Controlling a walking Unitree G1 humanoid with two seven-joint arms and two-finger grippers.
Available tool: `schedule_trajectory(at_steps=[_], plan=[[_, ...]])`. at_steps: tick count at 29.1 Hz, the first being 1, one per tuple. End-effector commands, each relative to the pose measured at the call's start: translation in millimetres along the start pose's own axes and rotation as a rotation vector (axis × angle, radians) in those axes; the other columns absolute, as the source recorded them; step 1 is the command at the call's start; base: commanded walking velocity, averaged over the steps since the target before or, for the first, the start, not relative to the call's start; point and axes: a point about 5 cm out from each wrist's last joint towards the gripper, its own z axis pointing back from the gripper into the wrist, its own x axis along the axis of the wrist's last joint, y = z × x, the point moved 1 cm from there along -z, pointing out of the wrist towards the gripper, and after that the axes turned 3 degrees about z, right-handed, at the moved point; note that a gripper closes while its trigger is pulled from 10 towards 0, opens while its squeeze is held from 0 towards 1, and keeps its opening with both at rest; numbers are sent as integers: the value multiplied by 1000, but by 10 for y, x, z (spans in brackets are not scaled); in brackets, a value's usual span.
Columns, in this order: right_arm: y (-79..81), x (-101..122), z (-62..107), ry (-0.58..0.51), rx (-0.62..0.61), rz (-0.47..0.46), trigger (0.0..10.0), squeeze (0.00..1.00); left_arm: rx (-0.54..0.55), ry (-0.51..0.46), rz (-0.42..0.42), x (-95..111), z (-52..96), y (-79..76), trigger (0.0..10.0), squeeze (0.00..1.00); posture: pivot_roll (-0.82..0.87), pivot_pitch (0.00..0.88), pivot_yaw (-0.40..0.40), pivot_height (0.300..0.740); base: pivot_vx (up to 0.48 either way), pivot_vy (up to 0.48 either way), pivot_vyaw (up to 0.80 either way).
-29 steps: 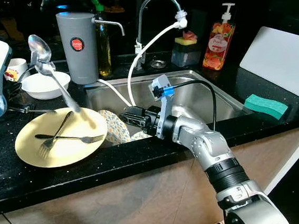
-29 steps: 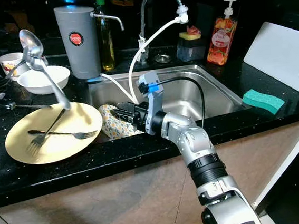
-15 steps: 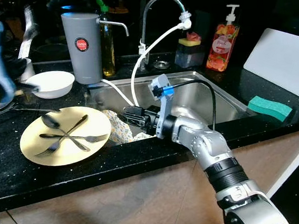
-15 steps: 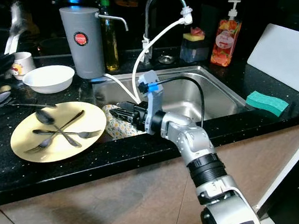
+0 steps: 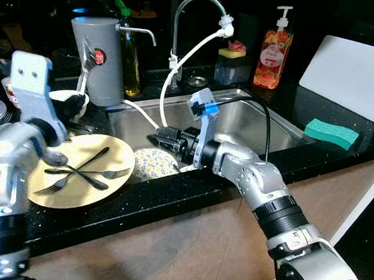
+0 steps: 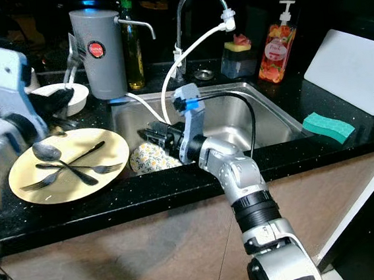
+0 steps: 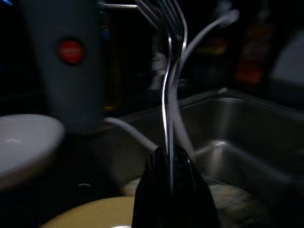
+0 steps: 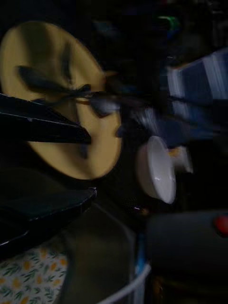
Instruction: Kitchen organization
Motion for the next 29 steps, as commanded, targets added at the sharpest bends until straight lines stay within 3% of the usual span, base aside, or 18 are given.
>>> schedule_trajectory(at_steps=[1,3,4,6,13,14,15,16,23,24,29], plan=[[-18,94,5,-61,-21,-31,10000,635,-105,-79,110,-30,15,-118,0,0,21,7,-87,740,0,0,0],[-18,94,5,-61,-21,-31,10000,635,-105,-79,110,-30,15,-118,0,0,21,7,-87,740,0,0,0],[-6,104,0,-71,-20,-43,10000,1000,-157,-97,173,-70,28,-187,0,0,21,9,-85,740,0,0,0],[20,115,-10,-86,-11,-71,10000,1000,-216,-97,245,-136,49,-269,0,0,21,9,-85,740,0,0,0],[168,152,-80,-95,42,-127,10000,1000,-302,-69,262,-237,66,-435,0,0,20,17,-81,740,0,0,0],[199,160,-96,-95,55,-133,10000,63,-305,-71,271,-242,60,-448,0,0,20,17,-81,740,0,0,0],[199,160,-96,-95,55,-133,10000,63,-305,-71,271,-242,60,-448,0,0,20,17,-81,740,0,0,0],[225,171,-111,-100,66,-145,10000,0,-305,-72,275,-248,55,-455,0,0,20,17,-81,740,0,0,0],[287,201,-148,-115,95,-187,10000,0,-318,-94,308,-234,27,-499,0,0,19,17,-80,740,0,0,0],[296,198,-149,-115,101,-198,10000,1000,-321,-93,309,-236,23,-512,0,0,19,17,-80,740,0,0,0],[320,187,-154,-103,107,-206,10000,1000,-338,-88,311,-243,16,-562,0,0,19,17,-79,740,0,0,0]])
